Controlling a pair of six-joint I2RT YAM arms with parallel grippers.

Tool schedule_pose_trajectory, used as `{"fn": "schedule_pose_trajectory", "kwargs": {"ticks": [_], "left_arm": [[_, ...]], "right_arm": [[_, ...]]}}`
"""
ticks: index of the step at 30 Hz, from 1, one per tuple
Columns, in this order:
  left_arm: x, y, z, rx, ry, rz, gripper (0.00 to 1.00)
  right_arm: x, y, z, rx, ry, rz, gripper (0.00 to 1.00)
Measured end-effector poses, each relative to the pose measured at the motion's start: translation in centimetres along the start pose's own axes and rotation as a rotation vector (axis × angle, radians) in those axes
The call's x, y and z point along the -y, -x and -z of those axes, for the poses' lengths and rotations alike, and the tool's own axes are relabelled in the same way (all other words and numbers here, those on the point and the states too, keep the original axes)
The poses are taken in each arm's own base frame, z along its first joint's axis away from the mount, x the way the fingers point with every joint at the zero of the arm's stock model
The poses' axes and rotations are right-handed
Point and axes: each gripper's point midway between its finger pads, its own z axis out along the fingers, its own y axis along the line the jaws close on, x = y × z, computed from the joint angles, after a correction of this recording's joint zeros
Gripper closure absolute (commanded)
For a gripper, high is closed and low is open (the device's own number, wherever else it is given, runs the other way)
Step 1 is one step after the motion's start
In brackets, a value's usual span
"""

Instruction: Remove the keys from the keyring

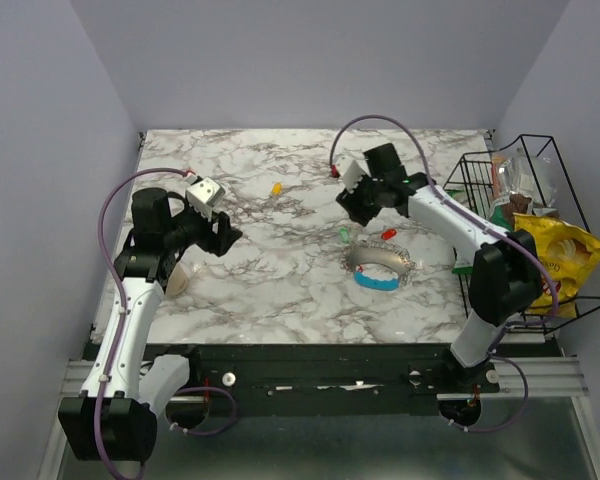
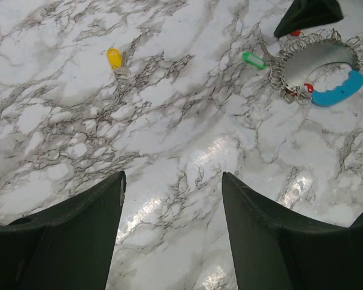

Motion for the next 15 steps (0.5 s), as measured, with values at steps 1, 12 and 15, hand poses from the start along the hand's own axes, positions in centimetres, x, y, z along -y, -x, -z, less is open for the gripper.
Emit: {"fn": "schedule_pose_trajectory", "kwargs": {"ticks": [1,12,15], "left_arm": [[0.2,-0.1,-0.2,-0.003,-0.011,0.001,0.26],[3.6,0.6,-1.5,-0.007,-0.129,-0.037,0.26],[4.1,0.6,-1.7,-0.009,-0.145,-0.043,0.26]], "right_arm": [[1.4,-1.0,0.8,-0.004,-0.032,-0.030,0.42],[6.2,-11.7,-1.6,-0.246,-0.129,-0.283,0.56],[5.1,-12.6,-1.7,-0.278,-0.083,-0.323,0.56]]}}
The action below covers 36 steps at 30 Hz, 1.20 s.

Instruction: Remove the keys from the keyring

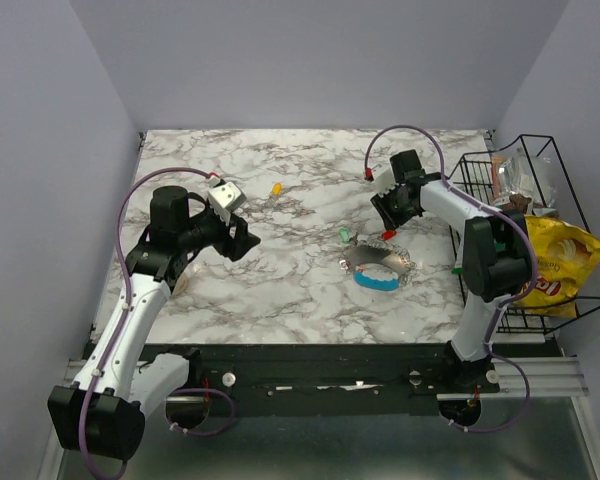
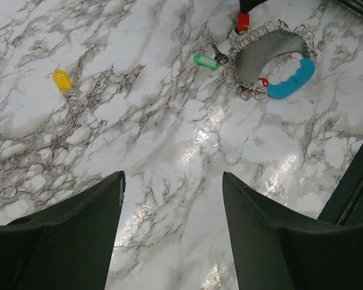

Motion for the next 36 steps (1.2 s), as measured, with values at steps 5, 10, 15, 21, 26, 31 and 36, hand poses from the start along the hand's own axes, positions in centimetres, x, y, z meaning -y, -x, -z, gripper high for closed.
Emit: {"fn": "schedule_pose_trajectory", "kwargs": {"ticks": [5,10,15,21,26,31,36], "left_arm": [[0.1,-0.1,-0.4,-0.006,-0.007,-0.001,0.26],[0.3,-0.1,-0.7,-0.008,-0.017,-0.005,0.26],[0.2,-0.1,-0.8,-0.008,-0.018,-0.005,0.26],[0.3,-0.1,-0.9,-0.009,-0.020,-0.007,0.26],[0.3,-0.2,-0.9,-0.010,-0.017,-0.008,0.26],[0.4,-0.2,-1.0,-0.014,-0.023,-0.010,0.26],[1.6,-0.8,-2.2,-0.042,-0.072,-0.024,0.25]], "right_arm": [[-1.2,0.7,0.4,0.005,0.073,-0.039,0.56],[-2.3,0.5,0.4,-0.007,0.126,-0.069,0.60],[-2.8,-0.6,-0.7,-0.052,0.152,-0.085,0.66],[-3.2,-1.4,-1.4,-0.088,0.166,-0.102,0.85],[-3.2,-1.4,-1.3,-0.090,0.167,-0.110,0.99],[-3.4,-1.3,-1.0,-0.087,0.173,-0.110,0.99],[-4.0,0.6,2.3,0.006,0.209,-0.091,0.99]]}}
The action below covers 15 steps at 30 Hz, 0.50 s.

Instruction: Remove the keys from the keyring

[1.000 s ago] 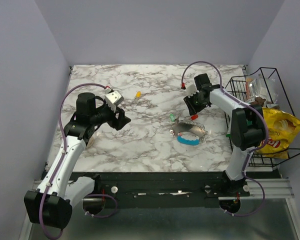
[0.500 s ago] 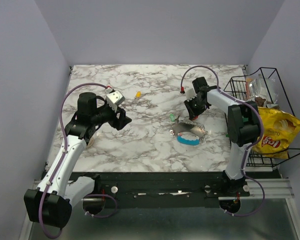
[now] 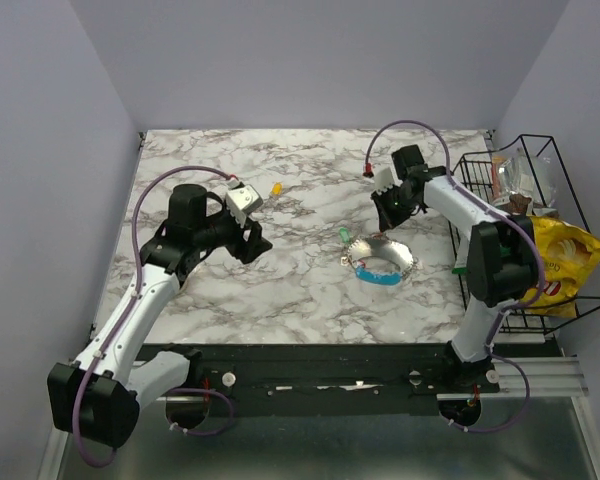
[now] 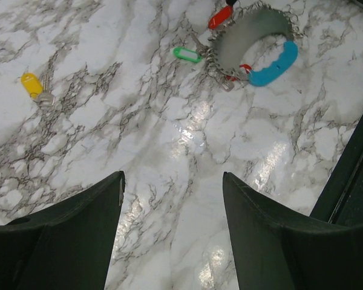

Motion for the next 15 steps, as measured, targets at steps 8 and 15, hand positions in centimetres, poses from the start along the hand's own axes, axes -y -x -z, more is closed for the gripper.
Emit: {"fn": "schedule_pose_trajectory", "kwargs": {"ticks": [8,15], "left_arm": [[2.0,1.9,-2.8,-0.012,-0.106,-0.065,0.25],[2.7,3.8,-6.5,-0.024,-0.149,-0.125,0.25]], "right_arm": [[-4.0,4.8,8.8,0.272,0.076,0.113,0.99],[-5.8,5.5,11.7,0.348,0.121,0.158,0.99]]}}
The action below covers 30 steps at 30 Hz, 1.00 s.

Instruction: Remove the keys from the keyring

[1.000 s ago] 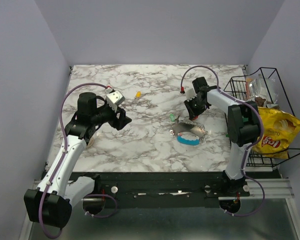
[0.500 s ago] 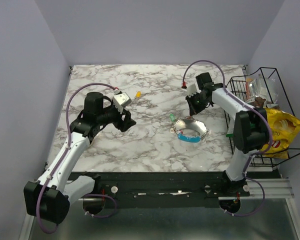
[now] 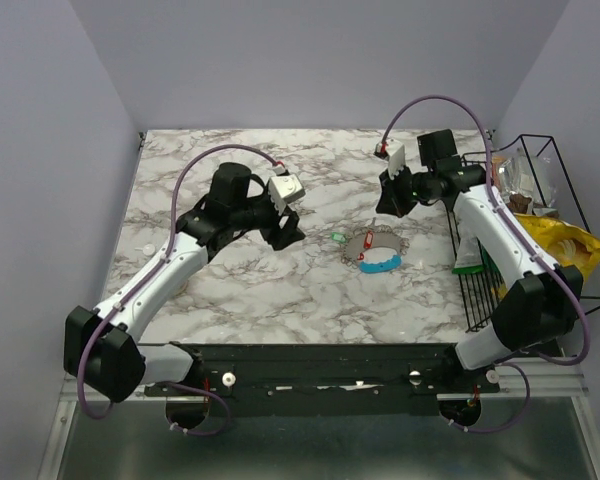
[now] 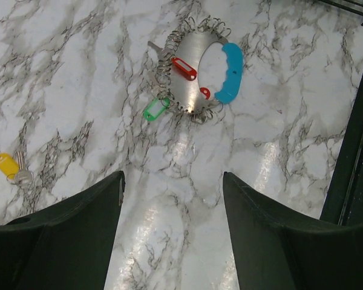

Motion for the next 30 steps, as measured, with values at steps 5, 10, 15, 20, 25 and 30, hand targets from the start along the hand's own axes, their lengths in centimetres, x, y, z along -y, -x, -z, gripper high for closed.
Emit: {"fn": "schedule_pose_trajectory", "kwargs": {"ticks": [5,10,15,20,25,30], "left_arm": [[-1.4,0.4,-2.0,-0.012,0.015,0.004,0.25],[-2.1,0.7,-2.3,0.003,0.047,0.011,0.25],[-2.0,0.7,-1.5,0.014,0.073,0.000,0.25],[-1.8,0.5,-0.8,0.015,0.088,-0.013,0.25],[-1.7,-0.2,-0.9,0.001,0.092,-0.008,0.25],[-1.6,-1.0,-1.0,-0.014,0.088,0.002,0.25]], "right_arm": [[1.2,-0.7,-0.7,-0.028,-0.042,0.003,0.69],[3.9,-4.8,-6.2,-0.173,-0.052,-0.083,0.58],[5.4,-8.8,-10.2,-0.311,-0.065,-0.142,0.56],[6.0,-7.6,-11.2,-0.298,-0.077,-0.140,0.53],[5.9,-6.6,-11.9,-0.282,-0.080,-0.122,0.54],[5.9,-7.6,-13.1,-0.319,-0.079,-0.123,0.62]]}}
